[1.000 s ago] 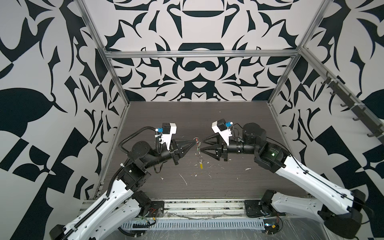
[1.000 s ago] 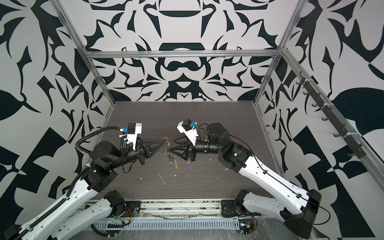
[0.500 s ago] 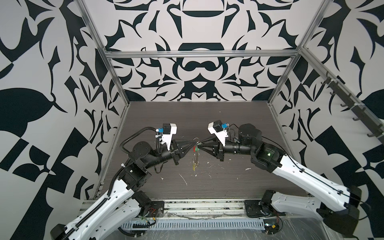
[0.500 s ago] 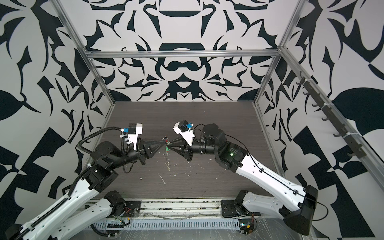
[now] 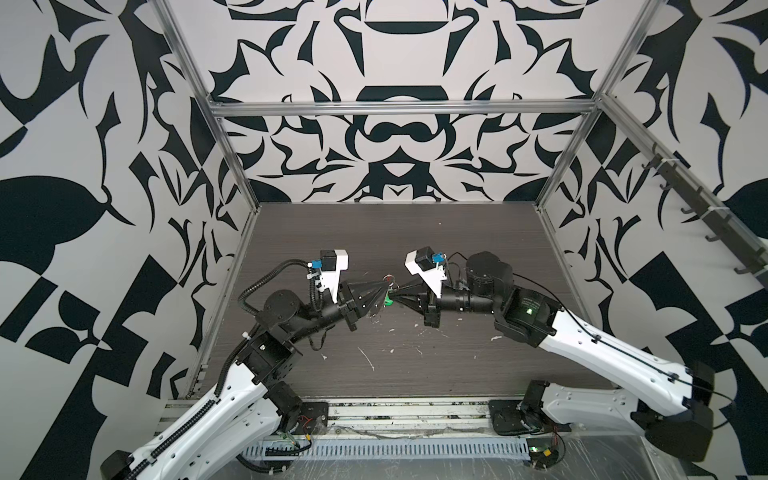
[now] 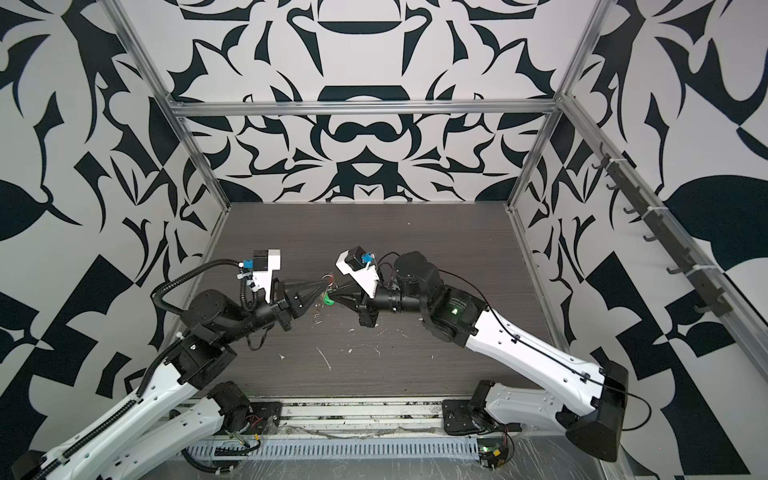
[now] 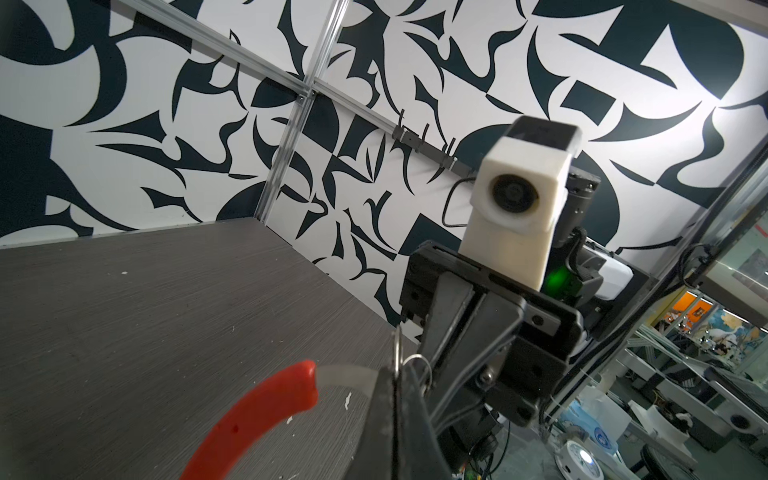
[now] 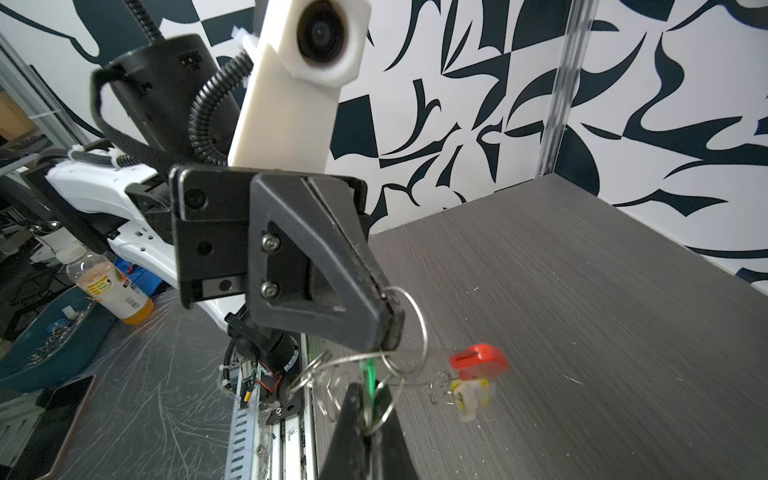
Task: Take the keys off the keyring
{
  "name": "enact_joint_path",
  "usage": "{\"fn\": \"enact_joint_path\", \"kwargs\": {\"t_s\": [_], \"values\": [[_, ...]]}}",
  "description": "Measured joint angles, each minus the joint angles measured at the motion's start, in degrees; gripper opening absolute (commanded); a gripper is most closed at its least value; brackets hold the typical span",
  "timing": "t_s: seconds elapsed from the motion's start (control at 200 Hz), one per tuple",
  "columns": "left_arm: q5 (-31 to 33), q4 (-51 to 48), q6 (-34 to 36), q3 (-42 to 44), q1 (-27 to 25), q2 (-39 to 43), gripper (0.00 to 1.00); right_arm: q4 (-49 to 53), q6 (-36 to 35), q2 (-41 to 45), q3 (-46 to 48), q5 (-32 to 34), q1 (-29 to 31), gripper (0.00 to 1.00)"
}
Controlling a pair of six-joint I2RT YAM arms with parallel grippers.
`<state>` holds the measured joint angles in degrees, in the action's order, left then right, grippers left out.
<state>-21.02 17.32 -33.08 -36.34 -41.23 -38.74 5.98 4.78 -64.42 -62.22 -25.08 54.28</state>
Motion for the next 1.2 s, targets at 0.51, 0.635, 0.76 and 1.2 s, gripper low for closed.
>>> {"fn": "enact_joint_path", "kwargs": {"t_s": [0.51,0.635,0.76,1.2], "values": [[1.1,0.4,-1.5,0.3,0.2,-0.3,0.00,4.2,-4.5,-3.2,-4.3,5.9,3.0,0.11],[-0.2,0.5,-0.1,0.3,0.2,0.0,0.00,6.2,-4.5,-1.6,-3.3,6.1,4.1,0.31],[-1.2,0.4,1.7,0.3,0.2,1.2,0.00,8.2,-3.8,1.5,-1.4,6.0,4.9,0.37],[-5.5,0.7,6.2,0.4,0.2,3.9,0.00,0.9,2.3,10.1,1.7,8.1,5.0,0.44]]}}
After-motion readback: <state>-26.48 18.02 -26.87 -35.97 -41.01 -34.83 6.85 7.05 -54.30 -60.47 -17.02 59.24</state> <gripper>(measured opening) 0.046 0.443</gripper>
